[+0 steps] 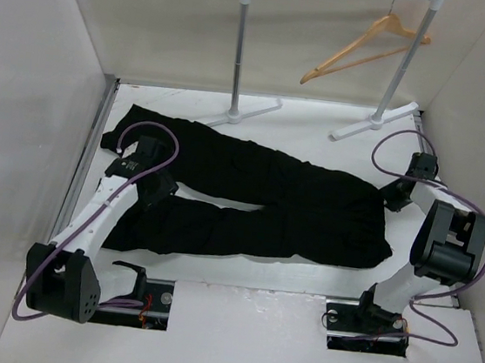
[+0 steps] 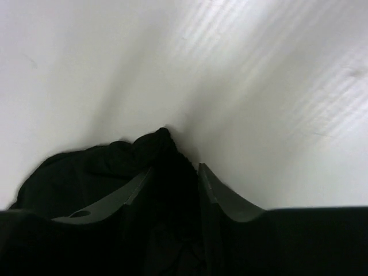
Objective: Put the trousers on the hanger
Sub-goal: Flatten out the trousers at the center of the board.
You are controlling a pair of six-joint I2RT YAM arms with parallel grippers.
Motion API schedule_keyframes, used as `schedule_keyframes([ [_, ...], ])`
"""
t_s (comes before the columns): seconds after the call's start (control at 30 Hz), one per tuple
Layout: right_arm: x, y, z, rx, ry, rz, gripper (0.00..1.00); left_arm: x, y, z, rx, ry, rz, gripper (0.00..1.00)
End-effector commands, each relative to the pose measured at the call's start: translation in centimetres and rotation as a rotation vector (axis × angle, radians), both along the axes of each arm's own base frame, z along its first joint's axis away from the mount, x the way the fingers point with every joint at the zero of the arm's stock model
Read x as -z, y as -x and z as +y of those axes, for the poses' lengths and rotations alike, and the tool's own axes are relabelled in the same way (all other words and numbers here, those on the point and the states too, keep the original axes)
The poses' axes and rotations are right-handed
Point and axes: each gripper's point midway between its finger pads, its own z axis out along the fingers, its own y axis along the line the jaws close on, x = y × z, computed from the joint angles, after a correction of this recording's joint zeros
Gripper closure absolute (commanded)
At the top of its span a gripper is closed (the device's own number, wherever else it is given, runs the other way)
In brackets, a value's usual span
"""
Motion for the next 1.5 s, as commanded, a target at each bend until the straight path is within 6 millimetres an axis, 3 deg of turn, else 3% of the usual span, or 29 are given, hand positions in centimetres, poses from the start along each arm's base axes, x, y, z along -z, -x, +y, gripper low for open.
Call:
schedule_keyframes([
  [0.0, -2.8, -5.3, -0.3, -0.006, -0.071, -0.183, 0.71, 0.8, 0.1, 1.3, -0.045, -0.005, -0.014, 0.49],
  [0.17, -3.2, -7.6, -1.5, 0.065, -0.132, -0.201, 0.98, 1.8, 2.0, 4.7, -0.143, -0.036, 0.035, 0.49],
  [0.3, -6.7, -9.5, -4.3, 0.196, -0.097, -0.304, 1.0, 1.2, 1.5, 7.5, -0.258, -0.054, 0.018, 0.45],
  [0.37, -8.8, -10.0, -4.5, 0.226, -0.09, -0.366, 0.9, 0.9, 0.8, 9.3, -0.316, -0.091, -0.005, 0.43],
  [0.43, -10.5, -9.6, -4.2, 0.232, -0.075, -0.404, 0.67, 1.3, -0.2, 10.7, -0.361, -0.129, -0.015, 0.42],
  [0.5, -11.0, -9.1, -1.9, 0.192, -0.064, -0.408, 0.51, 2.3, -1.8, 11.4, -0.378, -0.131, -0.033, 0.41],
  [0.57, -11.0, -7.8, 0.3, 0.16, -0.059, -0.411, 0.45, 3.5, -3.4, 11.6, -0.38, -0.123, -0.033, 0.42],
  [0.73, -12.1, -4.7, 4.4, 0.086, -0.075, -0.452, 0.45, 5.7, -6.0, 12.1, -0.382, -0.116, -0.018, 0.57],
  [0.83, -14.0, -3.5, 7.2, 0.004, -0.08, -0.499, 0.45, 6.5, -7.0, 13.1, -0.409, -0.107, -0.012, 0.79],
  [0.9, -14.6, -2.4, 9.2, -0.059, -0.092, -0.514, 0.45, 6.0, -8.1, 13.6, -0.419, -0.108, -0.044, 0.92],
  [1.03, -13.4, 1.1, 12.0, -0.154, -0.102, -0.471, 0.45, 4.4, -10.6, 15.8, -0.464, -0.13, -0.104, 0.97],
  [1.1, -12.2, 3.1, 12.6, -0.178, -0.098, -0.437, 0.42, 4.1, -12.0, 16.7, -0.476, -0.137, -0.113, 0.95],
  [1.13, -11.6, 3.9, 13.0, -0.194, -0.104, -0.424, 0.41, 4.1, -13.1, 17.0, -0.476, -0.135, -0.116, 0.9],
  [1.17, -11.1, 4.6, 13.3, -0.21, -0.104, -0.407, 0.4, 4.0, -13.7, 17.1, -0.473, -0.129, -0.12, 0.84],
  [1.23, -10.3, 6.5, 14.5, -0.269, -0.103, -0.374, 0.36, 3.2, -14.5, 16.9, -0.458, -0.118, -0.121, 0.63],
  [1.3, -10.0, 7.9, 15.4, -0.322, -0.103, -0.359, 0.34, 1.7, -14.0, 16.8, -0.451, -0.137, -0.142, 0.51],
  [1.37, -10.2, 9.2, 16.5, -0.37, -0.106, -0.36, 0.37, 0.3, -11.8, 16.9, -0.462, -0.166, -0.159, 0.45],
  [1.4, -10.4, 9.8, 17.0, -0.39, -0.109, -0.363, 0.44, -0.3, -10.0, 17.1, -0.484, -0.177, -0.163, 0.43],
  [1.47, -10.7, 10.9, 17.7, -0.427, -0.113, -0.365, 0.73, -0.8, -5.7, 17.9, -0.55, -0.191, -0.157, 0.42],
])
